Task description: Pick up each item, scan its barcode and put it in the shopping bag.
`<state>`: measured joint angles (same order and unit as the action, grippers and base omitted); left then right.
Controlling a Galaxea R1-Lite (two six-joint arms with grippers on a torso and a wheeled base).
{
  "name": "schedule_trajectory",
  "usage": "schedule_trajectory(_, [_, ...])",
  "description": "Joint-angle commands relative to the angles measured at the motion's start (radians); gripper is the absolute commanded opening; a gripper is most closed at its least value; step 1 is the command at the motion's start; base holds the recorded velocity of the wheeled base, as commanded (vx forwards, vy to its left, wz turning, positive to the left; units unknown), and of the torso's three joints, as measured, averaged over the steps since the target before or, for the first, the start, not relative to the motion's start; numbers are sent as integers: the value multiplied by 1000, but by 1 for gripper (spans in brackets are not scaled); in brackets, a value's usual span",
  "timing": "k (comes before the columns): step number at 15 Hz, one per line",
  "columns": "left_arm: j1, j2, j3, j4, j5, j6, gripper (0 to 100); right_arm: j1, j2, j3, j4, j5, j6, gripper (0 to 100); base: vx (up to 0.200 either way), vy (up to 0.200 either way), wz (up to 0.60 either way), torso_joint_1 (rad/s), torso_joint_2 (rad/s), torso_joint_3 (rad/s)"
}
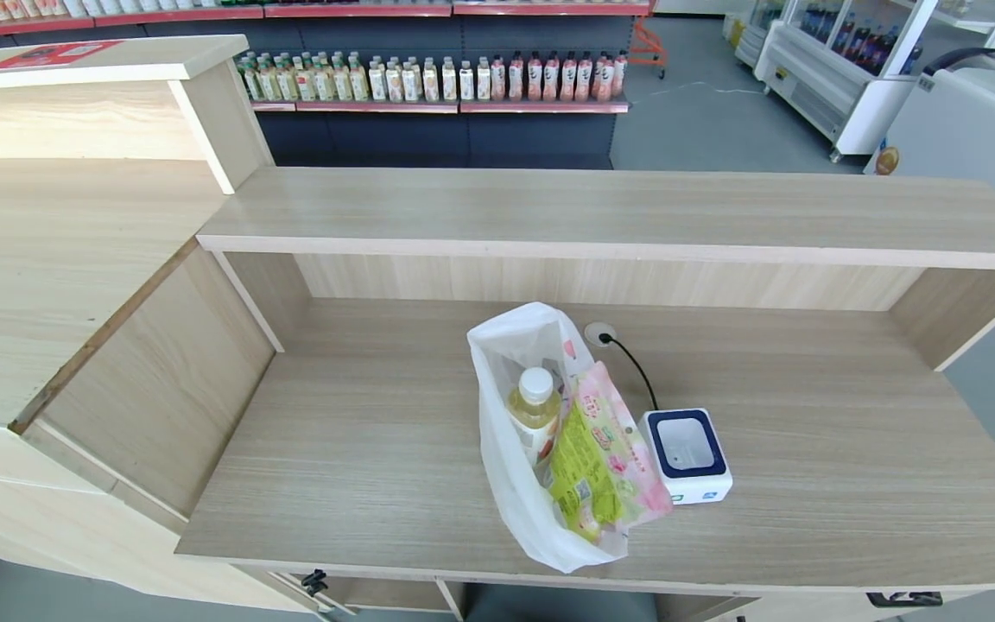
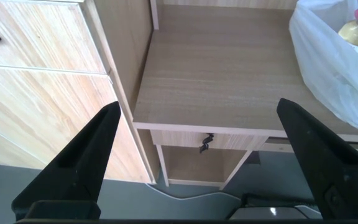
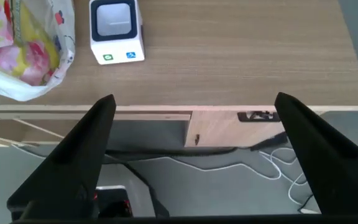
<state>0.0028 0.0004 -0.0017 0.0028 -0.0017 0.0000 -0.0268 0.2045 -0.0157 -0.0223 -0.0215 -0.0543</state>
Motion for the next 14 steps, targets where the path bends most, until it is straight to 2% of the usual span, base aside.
schedule_trajectory(1, [0,0,0,0,0,0,100,28,-203,14,24,9,-10,100,0,0,0,0,0,0])
schedule_trajectory(14, [0,0,0,0,0,2,100,28,-203,14,24,9,14,100,0,0,0,0,0,0])
